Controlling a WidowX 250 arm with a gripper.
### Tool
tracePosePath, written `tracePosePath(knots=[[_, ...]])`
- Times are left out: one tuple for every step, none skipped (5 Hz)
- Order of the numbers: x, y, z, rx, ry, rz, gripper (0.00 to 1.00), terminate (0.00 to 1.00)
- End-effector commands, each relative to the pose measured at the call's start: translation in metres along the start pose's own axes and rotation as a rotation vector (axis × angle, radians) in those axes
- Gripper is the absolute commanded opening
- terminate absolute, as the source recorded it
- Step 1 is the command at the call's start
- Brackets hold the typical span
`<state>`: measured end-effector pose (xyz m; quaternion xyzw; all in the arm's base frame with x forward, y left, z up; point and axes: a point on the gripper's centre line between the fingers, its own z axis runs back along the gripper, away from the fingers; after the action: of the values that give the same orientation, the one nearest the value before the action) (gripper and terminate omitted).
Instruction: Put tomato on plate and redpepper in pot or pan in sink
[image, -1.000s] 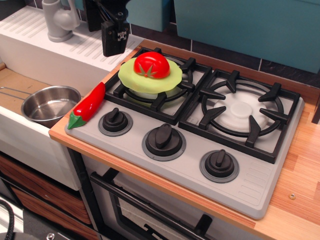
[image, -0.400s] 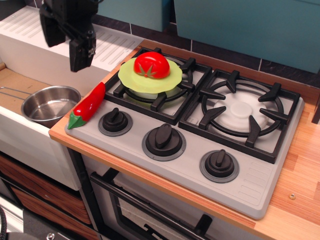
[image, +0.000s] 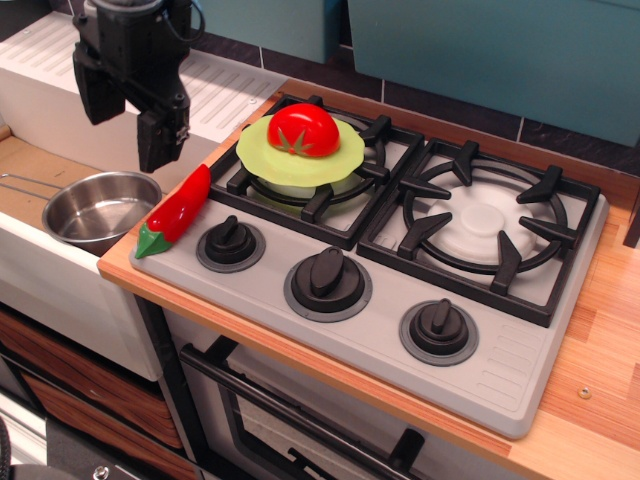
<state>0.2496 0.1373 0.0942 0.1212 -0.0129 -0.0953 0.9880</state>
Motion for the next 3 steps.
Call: tracePosePath(knots=[[0.017,0.001,-0.014,-0.108,-0.09,-0.069,1.0,0.0],[0.026,0.001,-0.023,-0.136,-0.119,-0.095,1.0,0.0],[0.03,0.002,-0.025,-0.146,-0.117,-0.104,1.0,0.0]])
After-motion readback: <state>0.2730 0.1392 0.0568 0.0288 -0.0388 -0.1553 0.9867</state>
